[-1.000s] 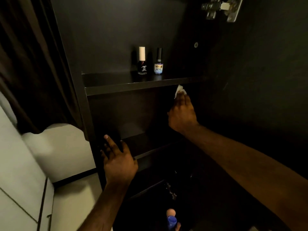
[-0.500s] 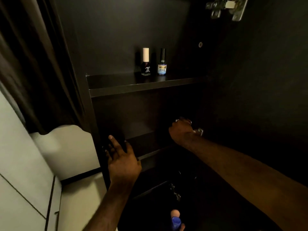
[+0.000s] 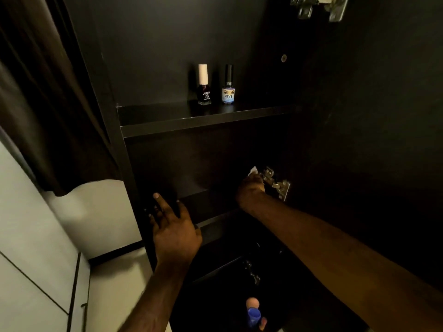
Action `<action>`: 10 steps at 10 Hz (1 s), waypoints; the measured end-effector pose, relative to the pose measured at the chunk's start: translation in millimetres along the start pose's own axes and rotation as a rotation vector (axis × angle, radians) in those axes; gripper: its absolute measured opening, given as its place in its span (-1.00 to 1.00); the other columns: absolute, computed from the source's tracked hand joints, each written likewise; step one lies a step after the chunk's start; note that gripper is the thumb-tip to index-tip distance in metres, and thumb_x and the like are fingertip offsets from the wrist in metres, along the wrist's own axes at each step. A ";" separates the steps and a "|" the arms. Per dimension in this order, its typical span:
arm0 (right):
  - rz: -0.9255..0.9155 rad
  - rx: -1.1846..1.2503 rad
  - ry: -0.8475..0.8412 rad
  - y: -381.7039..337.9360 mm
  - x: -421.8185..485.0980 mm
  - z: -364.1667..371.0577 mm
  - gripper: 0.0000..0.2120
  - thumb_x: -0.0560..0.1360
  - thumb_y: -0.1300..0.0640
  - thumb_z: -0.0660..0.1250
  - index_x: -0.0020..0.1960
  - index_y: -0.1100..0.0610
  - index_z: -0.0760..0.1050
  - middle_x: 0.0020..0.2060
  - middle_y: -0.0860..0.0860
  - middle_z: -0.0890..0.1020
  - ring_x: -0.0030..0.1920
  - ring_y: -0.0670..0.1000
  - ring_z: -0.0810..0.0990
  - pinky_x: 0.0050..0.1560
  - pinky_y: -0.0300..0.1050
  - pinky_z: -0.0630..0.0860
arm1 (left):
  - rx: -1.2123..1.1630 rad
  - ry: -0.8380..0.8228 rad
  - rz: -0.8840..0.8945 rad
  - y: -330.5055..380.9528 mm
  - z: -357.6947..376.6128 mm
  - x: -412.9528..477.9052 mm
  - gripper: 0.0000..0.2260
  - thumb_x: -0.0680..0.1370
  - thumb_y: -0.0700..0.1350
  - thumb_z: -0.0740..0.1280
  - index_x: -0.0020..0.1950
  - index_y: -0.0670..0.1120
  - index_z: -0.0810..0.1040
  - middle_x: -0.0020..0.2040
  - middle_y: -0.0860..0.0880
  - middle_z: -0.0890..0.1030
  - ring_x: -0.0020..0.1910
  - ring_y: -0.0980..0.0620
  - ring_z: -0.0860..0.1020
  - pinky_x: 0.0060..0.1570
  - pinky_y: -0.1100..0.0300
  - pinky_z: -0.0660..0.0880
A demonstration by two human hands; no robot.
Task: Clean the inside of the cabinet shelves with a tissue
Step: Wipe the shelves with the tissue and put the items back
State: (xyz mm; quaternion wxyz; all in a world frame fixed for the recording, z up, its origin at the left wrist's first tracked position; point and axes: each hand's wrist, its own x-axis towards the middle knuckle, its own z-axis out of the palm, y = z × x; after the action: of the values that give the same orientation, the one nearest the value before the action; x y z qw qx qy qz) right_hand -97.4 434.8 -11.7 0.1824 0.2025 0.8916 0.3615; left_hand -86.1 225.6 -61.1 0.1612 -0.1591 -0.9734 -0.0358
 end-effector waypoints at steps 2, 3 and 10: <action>0.089 0.176 -0.128 -0.3 -21.9 -25.2 -0.60 0.53 0.19 0.35 0.34 0.28 0.47 0.24 0.30 0.53 0.25 0.36 0.51 0.22 0.32 0.48 | -0.007 0.027 0.012 -1.4 1.7 0.3 -0.23 0.36 0.18 0.45 0.46 -0.18 0.41 0.50 -0.53 -0.04 0.43 -0.48 0.27 0.40 -0.27 0.25; 0.096 0.427 -0.003 3.5 -32.4 -27.9 -0.70 0.52 0.27 0.33 0.25 0.24 0.52 0.16 0.25 0.59 0.15 0.33 0.58 0.04 0.28 0.58 | -0.009 0.020 0.003 -0.9 3.5 0.5 -0.24 0.35 0.15 0.45 0.46 -0.18 0.41 0.50 -0.53 -0.06 0.42 -0.47 0.28 0.41 -0.27 0.23; -0.982 3.603 -0.063 57.8 -117.8 -133.5 -0.13 0.49 -0.37 0.18 0.49 0.29 0.23 0.45 0.29 0.33 0.47 0.25 0.30 0.50 0.19 0.16 | -0.006 0.041 0.027 -5.6 13.2 0.1 -0.31 0.42 0.08 0.46 0.45 -0.23 0.41 0.48 -0.56 0.04 0.40 -0.49 0.31 0.34 -0.27 0.33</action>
State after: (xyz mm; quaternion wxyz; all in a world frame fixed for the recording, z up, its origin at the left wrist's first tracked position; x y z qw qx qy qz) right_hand -46.8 338.4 140.6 0.1348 0.1092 -0.1210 0.9774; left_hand -92.0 222.0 -73.7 0.1809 -0.1720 -0.9675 -0.0398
